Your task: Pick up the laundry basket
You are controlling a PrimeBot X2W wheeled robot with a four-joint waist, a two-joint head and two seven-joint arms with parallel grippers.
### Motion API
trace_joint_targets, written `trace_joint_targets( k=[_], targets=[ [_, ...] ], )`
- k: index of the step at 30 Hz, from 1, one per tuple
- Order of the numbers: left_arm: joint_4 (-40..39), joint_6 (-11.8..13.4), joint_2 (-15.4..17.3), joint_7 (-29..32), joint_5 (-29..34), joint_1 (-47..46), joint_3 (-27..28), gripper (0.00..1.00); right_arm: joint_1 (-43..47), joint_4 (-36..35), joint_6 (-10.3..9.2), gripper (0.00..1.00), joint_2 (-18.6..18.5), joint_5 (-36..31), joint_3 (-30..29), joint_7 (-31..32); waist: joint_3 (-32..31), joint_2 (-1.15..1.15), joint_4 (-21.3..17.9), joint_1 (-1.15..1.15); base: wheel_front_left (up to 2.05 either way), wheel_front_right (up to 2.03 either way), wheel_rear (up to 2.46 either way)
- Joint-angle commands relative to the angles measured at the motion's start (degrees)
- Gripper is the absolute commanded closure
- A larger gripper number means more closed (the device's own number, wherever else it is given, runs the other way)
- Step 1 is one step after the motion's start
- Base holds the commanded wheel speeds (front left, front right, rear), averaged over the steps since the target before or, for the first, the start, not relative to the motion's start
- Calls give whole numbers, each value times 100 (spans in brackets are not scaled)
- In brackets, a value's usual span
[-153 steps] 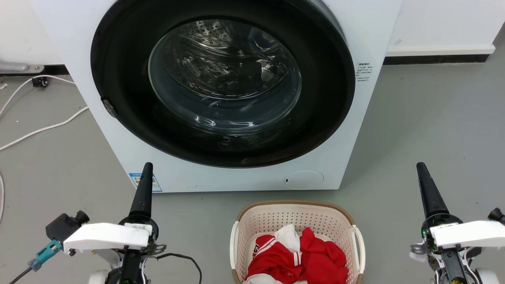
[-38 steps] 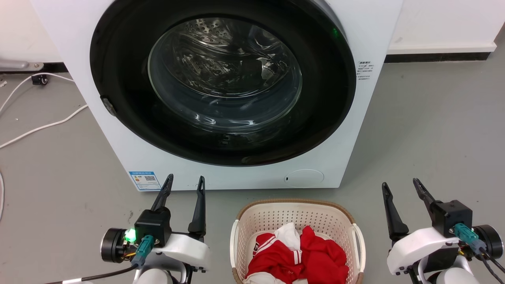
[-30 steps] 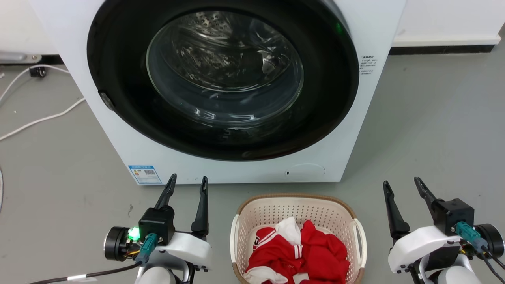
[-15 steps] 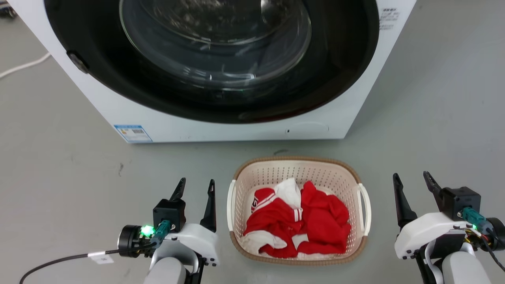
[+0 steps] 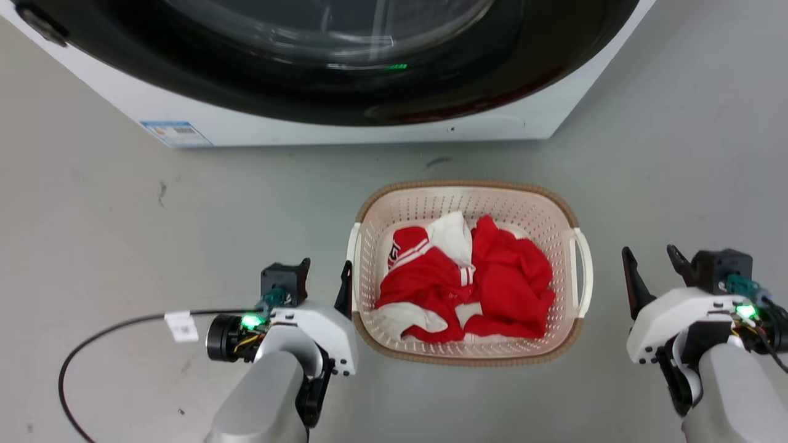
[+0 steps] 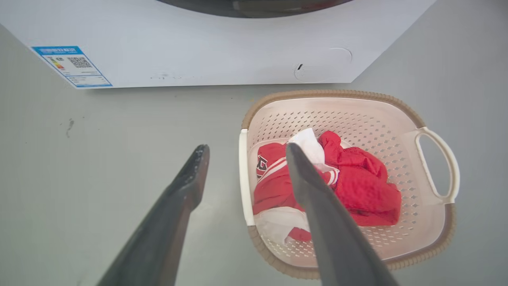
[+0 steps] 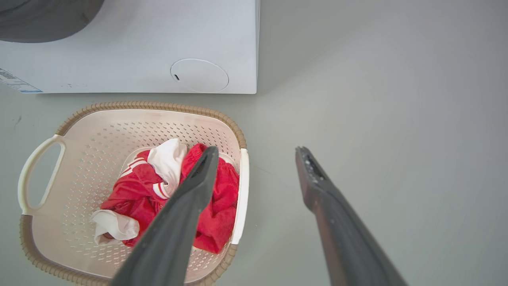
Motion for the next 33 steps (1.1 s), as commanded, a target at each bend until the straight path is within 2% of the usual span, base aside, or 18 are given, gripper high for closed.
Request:
trace_joint_targets(
  k=[1,8,18,33],
  targets=[
    [210,-37,6,91,-136,-215,-97,0,-217,196,-2,0,-69,70,63,14,289,0,-21,-1,0,0,0],
    [1035,-13,6,271,-652,-842,-456,0,-916,1170,-3,0,-173,292,443,33,751,0,-139,-1,0,0,0],
    [1833,51,6,454,-1014,-1828,-730,0,-2014,2358,-3,0,-292,701,1182,181,1457,0,-231,-1,0,0,0],
    [2269,25,5,753,-1353,-2693,-1191,0,-2927,3274,-3,0,-357,1561,2311,362,2021,0,-171,-1,0,0,0]
  ],
)
